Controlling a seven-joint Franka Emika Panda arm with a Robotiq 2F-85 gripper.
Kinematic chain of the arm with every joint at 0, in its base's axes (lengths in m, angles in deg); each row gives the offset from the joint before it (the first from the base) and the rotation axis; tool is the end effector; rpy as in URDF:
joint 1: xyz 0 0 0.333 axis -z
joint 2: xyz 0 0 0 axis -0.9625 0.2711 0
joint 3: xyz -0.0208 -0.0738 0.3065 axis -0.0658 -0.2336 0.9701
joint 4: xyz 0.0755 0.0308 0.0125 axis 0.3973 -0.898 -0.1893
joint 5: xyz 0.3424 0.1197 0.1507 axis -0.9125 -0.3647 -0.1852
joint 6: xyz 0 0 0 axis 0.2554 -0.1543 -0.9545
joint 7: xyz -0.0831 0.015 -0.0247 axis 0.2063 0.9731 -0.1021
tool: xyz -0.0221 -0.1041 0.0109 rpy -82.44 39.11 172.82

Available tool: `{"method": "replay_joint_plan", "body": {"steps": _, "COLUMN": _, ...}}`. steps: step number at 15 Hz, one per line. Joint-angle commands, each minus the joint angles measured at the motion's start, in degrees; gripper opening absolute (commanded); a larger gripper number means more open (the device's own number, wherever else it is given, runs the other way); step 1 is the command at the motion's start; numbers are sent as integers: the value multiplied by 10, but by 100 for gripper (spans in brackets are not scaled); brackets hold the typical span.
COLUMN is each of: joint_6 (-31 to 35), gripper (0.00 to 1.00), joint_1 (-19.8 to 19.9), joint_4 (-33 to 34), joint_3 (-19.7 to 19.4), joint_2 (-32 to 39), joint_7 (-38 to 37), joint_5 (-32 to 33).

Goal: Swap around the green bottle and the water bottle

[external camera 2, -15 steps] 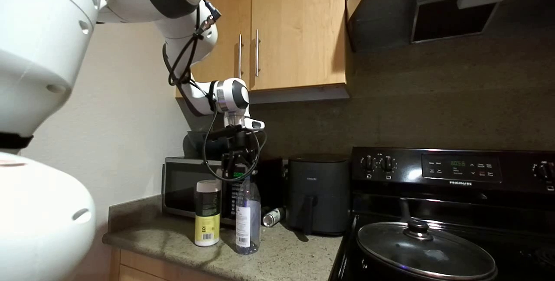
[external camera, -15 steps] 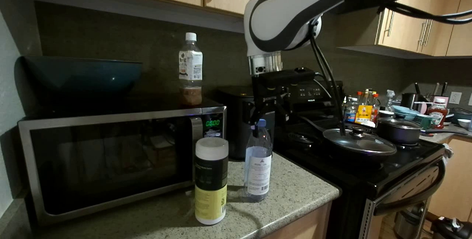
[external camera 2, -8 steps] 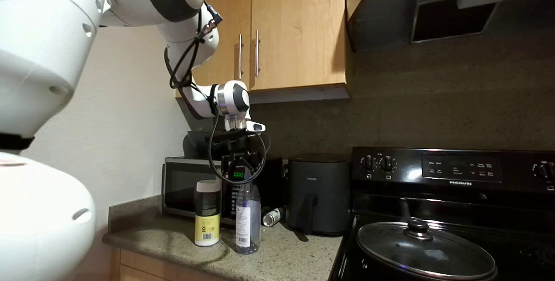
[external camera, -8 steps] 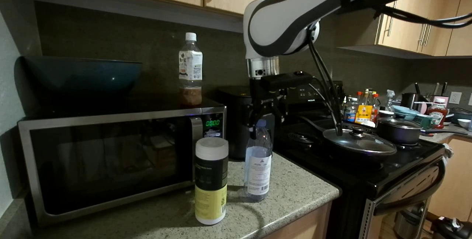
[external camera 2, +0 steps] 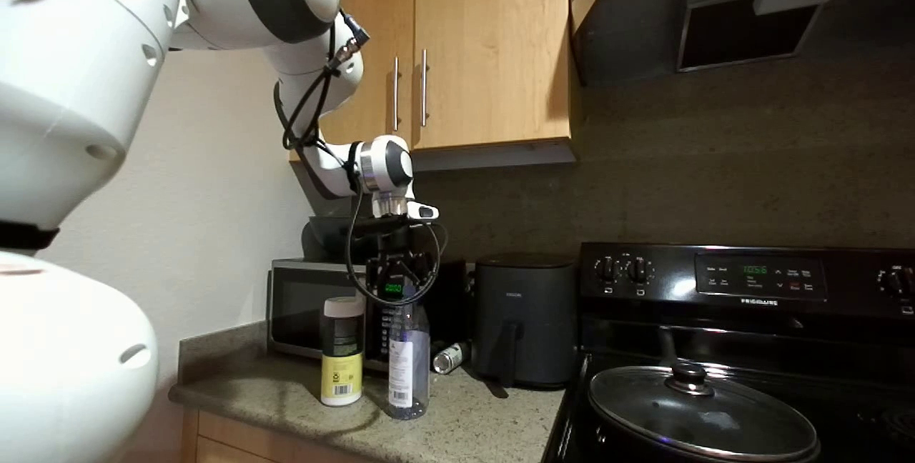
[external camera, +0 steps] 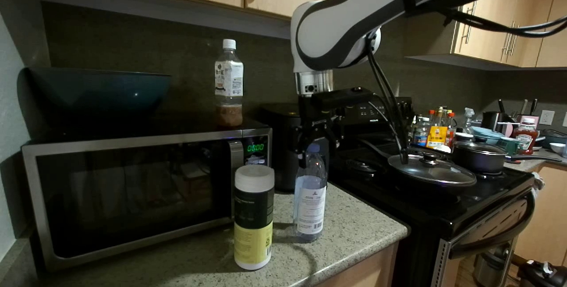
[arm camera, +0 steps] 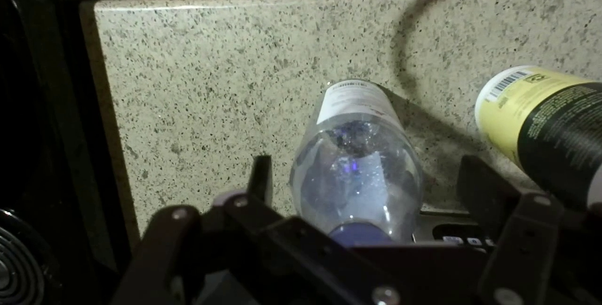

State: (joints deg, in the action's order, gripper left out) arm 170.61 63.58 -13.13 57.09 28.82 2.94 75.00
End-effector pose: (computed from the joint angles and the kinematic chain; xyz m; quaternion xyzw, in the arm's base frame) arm 0.6016 0.1624 0.4126 0.9973 0.0032 -0.0091 0.0722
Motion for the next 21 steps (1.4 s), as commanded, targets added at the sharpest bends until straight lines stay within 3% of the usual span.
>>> {"method": "replay_joint_plan", "body": {"steps": 1, "joint_6": 4, "gripper": 100, "joint_1": 1, "joint_4": 27, "joint_3": -4, "joint_2": 21, "joint_7": 33, "joint_5": 5}}
{"method": "replay_joint_plan", "body": {"steps": 3, "joint_6": 3, "gripper": 98, "joint_1": 2, "joint_4": 38, "joint_3": -5, "joint_2": 29, "joint_7": 46, "joint_5": 6}}
{"method": "replay_joint_plan", "body": {"steps": 4, "joint_6": 2, "gripper": 77, "joint_1": 2, "joint_4": 43, "joint_3": -6, "joint_2": 33, "joint_7": 50, "joint_5": 5}}
{"method": "replay_joint_plan", "body": {"steps": 6, "joint_6": -3, "gripper": 69, "joint_1": 2, "joint_4": 54, "joint_3": -9, "joint_2": 39, "joint_7": 55, "joint_5": 1}}
{"method": "replay_joint_plan", "body": {"steps": 10, "joint_6": -26, "gripper": 42, "joint_1": -1, "joint_4": 72, "joint_3": -16, "joint_2": 46, "joint_7": 37, "joint_5": 2}}
{"method": "replay_joint_plan", "body": {"steps": 14, "joint_6": -44, "gripper": 20, "joint_1": -2, "joint_4": 88, "joint_3": -19, "joint_2": 52, "joint_7": 30, "joint_5": 0}}
{"method": "replay_joint_plan", "body": {"steps": 18, "joint_6": -75, "gripper": 13, "joint_1": -5, "joint_4": 78, "joint_3": -27, "joint_2": 42, "joint_7": 7, "joint_5": 13}}
{"method": "replay_joint_plan", "body": {"steps": 21, "joint_6": -77, "gripper": 13, "joint_1": 2, "joint_4": 51, "joint_3": -34, "joint_2": 27, "joint_7": -3, "joint_5": 9}}
